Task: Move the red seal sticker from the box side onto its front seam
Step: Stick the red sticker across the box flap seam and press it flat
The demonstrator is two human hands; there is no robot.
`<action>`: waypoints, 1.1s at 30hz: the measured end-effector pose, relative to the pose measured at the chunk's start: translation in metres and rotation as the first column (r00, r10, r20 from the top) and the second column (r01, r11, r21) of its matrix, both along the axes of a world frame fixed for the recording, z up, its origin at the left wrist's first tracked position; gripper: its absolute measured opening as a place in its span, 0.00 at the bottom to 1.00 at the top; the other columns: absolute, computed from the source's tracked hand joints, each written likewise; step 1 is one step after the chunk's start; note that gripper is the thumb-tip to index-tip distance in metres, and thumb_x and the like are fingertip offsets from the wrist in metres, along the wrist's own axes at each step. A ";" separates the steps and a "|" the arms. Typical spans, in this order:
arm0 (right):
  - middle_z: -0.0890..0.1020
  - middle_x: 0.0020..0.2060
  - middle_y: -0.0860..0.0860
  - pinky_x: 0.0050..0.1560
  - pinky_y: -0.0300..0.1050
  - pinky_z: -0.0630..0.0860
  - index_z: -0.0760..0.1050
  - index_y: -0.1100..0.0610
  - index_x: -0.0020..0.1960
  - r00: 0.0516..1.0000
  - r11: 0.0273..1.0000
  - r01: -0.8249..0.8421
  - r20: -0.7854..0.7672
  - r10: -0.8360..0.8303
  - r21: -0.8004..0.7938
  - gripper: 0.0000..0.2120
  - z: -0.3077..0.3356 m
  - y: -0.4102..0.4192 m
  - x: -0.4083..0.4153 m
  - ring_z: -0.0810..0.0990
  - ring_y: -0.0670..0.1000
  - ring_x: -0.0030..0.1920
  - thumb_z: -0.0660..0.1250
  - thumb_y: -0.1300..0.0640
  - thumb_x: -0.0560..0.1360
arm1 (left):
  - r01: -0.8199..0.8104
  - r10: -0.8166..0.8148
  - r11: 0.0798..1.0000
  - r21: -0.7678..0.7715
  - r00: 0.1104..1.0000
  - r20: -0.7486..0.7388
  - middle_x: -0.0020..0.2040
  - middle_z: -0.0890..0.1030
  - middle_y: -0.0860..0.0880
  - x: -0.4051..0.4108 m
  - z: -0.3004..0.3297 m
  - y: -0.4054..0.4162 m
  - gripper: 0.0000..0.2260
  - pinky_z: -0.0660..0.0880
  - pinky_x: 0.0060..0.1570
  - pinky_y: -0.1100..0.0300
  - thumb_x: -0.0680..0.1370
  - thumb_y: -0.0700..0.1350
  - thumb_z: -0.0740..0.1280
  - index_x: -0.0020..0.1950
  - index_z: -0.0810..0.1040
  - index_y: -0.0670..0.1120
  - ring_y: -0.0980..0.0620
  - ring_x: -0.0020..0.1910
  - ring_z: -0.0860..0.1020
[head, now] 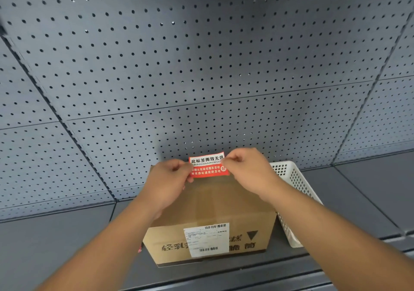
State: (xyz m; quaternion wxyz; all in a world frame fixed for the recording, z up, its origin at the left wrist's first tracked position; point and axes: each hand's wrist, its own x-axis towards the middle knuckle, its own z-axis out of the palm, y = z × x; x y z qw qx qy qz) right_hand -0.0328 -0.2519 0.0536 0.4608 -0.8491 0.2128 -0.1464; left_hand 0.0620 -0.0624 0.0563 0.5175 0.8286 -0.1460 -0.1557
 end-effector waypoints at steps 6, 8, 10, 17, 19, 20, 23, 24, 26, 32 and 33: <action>0.84 0.31 0.50 0.26 0.36 0.68 0.82 0.56 0.38 0.993 0.998 -0.058 -0.110 0.054 -0.037 0.13 0.001 -0.009 0.010 0.71 0.41 0.22 0.68 0.51 0.78 | 0.015 -0.047 0.976 0.218 0.988 0.145 0.32 0.80 0.48 0.014 0.004 -0.008 0.12 0.69 0.32 0.59 0.79 0.51 0.67 0.39 0.82 0.47 0.52 0.30 0.73; 0.86 0.34 0.54 0.31 0.41 0.69 0.82 0.58 0.40 0.990 0.997 -0.070 -0.128 0.066 -0.029 0.13 -0.002 -0.010 0.013 0.73 0.46 0.26 0.68 0.51 0.77 | 0.018 -0.057 0.964 0.264 0.988 0.142 0.31 0.77 0.51 0.017 0.005 -0.009 0.13 0.67 0.33 0.58 0.79 0.51 0.66 0.39 0.82 0.46 0.50 0.31 0.73; 0.83 0.32 0.54 0.33 0.43 0.69 0.82 0.60 0.42 0.985 0.995 -0.090 -0.153 0.083 -0.036 0.13 -0.004 -0.011 0.016 0.72 0.48 0.27 0.68 0.51 0.77 | 0.034 -0.082 0.945 0.325 0.987 0.136 0.32 0.78 0.51 0.020 0.004 -0.010 0.13 0.67 0.33 0.58 0.79 0.51 0.66 0.38 0.81 0.46 0.50 0.33 0.74; 0.86 0.39 0.58 0.35 0.46 0.70 0.83 0.60 0.43 0.960 0.969 -0.178 -0.247 0.133 -0.169 0.16 -0.019 -0.010 0.021 0.75 0.50 0.32 0.67 0.48 0.76 | 0.068 -0.146 0.898 0.434 0.978 0.150 0.47 0.83 0.39 0.023 -0.014 -0.004 0.16 0.78 0.45 0.51 0.78 0.50 0.66 0.46 0.84 0.38 0.45 0.41 0.79; 0.85 0.36 0.56 0.34 0.46 0.70 0.82 0.58 0.40 0.952 0.954 -0.199 -0.274 0.135 -0.223 0.15 -0.022 -0.008 0.020 0.75 0.51 0.31 0.66 0.48 0.77 | 0.061 -0.151 0.895 0.441 0.973 0.172 0.44 0.83 0.43 0.022 -0.018 -0.002 0.14 0.79 0.47 0.50 0.78 0.50 0.67 0.43 0.85 0.41 0.44 0.44 0.81; 0.85 0.35 0.54 0.33 0.46 0.71 0.81 0.57 0.39 0.950 0.945 -0.207 -0.284 0.131 -0.254 0.15 -0.023 -0.007 0.019 0.75 0.51 0.31 0.65 0.48 0.77 | 0.057 -0.153 0.894 0.445 0.971 0.183 0.43 0.83 0.45 0.021 -0.019 -0.002 0.12 0.79 0.45 0.52 0.78 0.49 0.67 0.40 0.85 0.44 0.44 0.43 0.82; 0.83 0.35 0.51 0.31 0.47 0.73 0.79 0.55 0.36 0.946 0.911 -0.229 -0.300 0.125 -0.342 0.17 -0.023 -0.002 0.016 0.77 0.51 0.31 0.65 0.48 0.79 | 0.019 -0.143 0.886 0.463 0.961 0.235 0.38 0.82 0.47 0.019 -0.025 -0.001 0.13 0.76 0.36 0.56 0.77 0.49 0.68 0.34 0.82 0.47 0.43 0.38 0.81; 0.82 0.35 0.51 0.31 0.48 0.74 0.78 0.54 0.35 0.944 0.900 -0.237 -0.304 0.125 -0.365 0.17 -0.023 0.000 0.015 0.78 0.50 0.32 0.64 0.48 0.79 | 0.005 -0.136 0.882 0.471 0.960 0.244 0.37 0.82 0.47 0.019 -0.026 0.000 0.13 0.75 0.35 0.57 0.77 0.50 0.68 0.33 0.81 0.47 0.43 0.35 0.80; 0.82 0.34 0.50 0.32 0.49 0.77 0.77 0.53 0.34 0.941 0.876 -0.253 -0.314 0.125 -0.409 0.17 -0.021 0.003 0.014 0.80 0.51 0.33 0.64 0.48 0.80 | 0.002 -0.142 0.867 0.499 0.959 0.244 0.36 0.82 0.46 0.019 -0.028 0.000 0.14 0.75 0.34 0.57 0.77 0.51 0.66 0.33 0.79 0.47 0.47 0.31 0.76; 0.82 0.33 0.50 0.33 0.50 0.79 0.77 0.54 0.39 0.939 0.822 -0.270 -0.325 0.110 -0.502 0.15 -0.018 0.010 0.011 0.80 0.51 0.33 0.62 0.48 0.81 | 0.010 -0.162 0.837 0.547 0.960 0.231 0.34 0.81 0.48 0.018 -0.030 0.000 0.15 0.70 0.31 0.59 0.78 0.51 0.64 0.32 0.76 0.51 0.50 0.30 0.75; 0.82 0.33 0.50 0.31 0.48 0.77 0.76 0.54 0.38 0.939 0.813 -0.271 -0.329 0.104 -0.516 0.15 -0.019 0.010 0.012 0.79 0.51 0.32 0.62 0.48 0.81 | 0.014 -0.169 0.835 0.550 0.958 0.231 0.34 0.80 0.48 0.019 -0.031 0.000 0.15 0.70 0.31 0.59 0.78 0.51 0.64 0.31 0.75 0.50 0.50 0.30 0.74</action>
